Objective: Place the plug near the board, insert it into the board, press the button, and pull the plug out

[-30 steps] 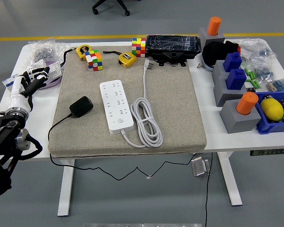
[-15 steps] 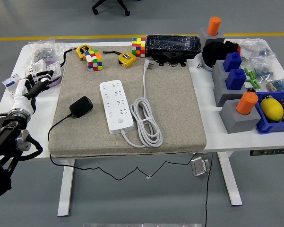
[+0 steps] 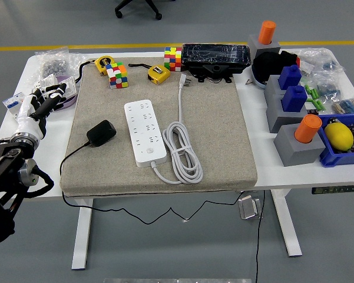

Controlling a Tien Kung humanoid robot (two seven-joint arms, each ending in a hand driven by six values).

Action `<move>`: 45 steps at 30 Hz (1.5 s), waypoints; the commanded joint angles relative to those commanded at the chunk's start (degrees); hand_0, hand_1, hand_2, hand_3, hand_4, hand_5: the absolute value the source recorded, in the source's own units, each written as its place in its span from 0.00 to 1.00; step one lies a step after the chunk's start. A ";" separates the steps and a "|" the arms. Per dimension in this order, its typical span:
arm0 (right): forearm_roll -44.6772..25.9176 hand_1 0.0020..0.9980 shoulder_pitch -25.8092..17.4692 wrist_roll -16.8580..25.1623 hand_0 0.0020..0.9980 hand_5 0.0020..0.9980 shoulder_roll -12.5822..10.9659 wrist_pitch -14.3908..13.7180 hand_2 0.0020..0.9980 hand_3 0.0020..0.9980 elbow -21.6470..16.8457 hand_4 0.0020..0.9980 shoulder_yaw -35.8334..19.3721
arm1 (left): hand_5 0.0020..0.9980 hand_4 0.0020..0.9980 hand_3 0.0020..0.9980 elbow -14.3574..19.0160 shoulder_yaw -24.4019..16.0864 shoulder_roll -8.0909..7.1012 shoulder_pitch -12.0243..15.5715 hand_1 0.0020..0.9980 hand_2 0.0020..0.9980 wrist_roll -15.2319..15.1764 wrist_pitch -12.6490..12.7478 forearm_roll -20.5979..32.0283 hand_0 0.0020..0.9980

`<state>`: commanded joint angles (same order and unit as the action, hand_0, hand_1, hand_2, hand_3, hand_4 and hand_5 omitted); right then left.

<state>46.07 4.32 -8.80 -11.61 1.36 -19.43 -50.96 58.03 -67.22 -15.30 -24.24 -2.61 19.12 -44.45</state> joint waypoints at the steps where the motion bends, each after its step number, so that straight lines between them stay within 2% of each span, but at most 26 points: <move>1: -0.01 0.67 -0.01 0.01 0.61 0.44 0.02 -0.01 0.68 0.56 0.01 0.92 -0.01 | 0.35 0.76 0.57 0.04 0.04 0.01 0.01 0.65 0.64 -0.15 0.11 -0.24 0.72; 2: 0.01 0.67 -0.02 0.00 0.61 0.44 0.05 -0.02 0.68 0.56 0.03 0.92 -0.03 | 0.35 0.77 0.57 0.04 0.10 0.00 0.01 0.65 0.64 -0.25 0.17 -0.38 0.80; 13: 0.15 0.67 -0.27 -0.02 0.61 0.44 0.21 0.01 0.68 0.56 0.17 0.92 -0.32 | 0.36 0.76 0.57 -0.17 -0.15 0.36 0.17 0.63 0.64 -0.26 0.37 -1.27 0.79; 14: 0.17 0.67 -0.36 -0.02 0.61 0.44 0.27 0.01 0.68 0.56 0.16 0.92 -0.38 | 0.36 0.76 0.57 -0.19 -0.21 0.39 0.25 0.62 0.63 -0.18 0.35 -1.32 0.69; 19: 0.27 0.67 -0.90 -0.04 0.61 0.44 0.45 0.00 0.68 0.56 0.20 0.92 -0.77 | 0.36 0.76 0.57 -0.01 -1.05 0.69 0.84 0.62 0.63 -0.19 0.34 -1.52 0.69; 20: 0.28 0.67 -0.97 -0.04 0.61 0.44 0.46 -0.01 0.68 0.56 0.21 0.92 -0.82 | 0.36 0.75 0.57 0.02 -1.12 0.73 0.90 0.61 0.63 -0.20 0.34 -1.55 0.64; 32: -0.25 0.67 -0.85 0.06 0.61 0.44 0.44 -0.16 0.68 0.56 0.03 0.92 -0.96 | 0.36 0.75 0.57 -0.35 -1.56 1.17 1.58 0.62 0.64 -0.12 0.46 -1.81 0.66; 45: -1.01 0.67 -2.01 0.00 0.61 0.44 0.24 0.01 0.68 0.56 1.15 0.92 -0.67 | 0.36 0.75 0.57 -0.82 -0.13 1.87 0.73 0.61 0.63 -0.22 0.26 -1.24 0.66</move>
<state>45.06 2.31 -8.80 -11.37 1.37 -18.28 -51.64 57.21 -67.35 -13.43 -23.51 -2.83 19.38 -45.70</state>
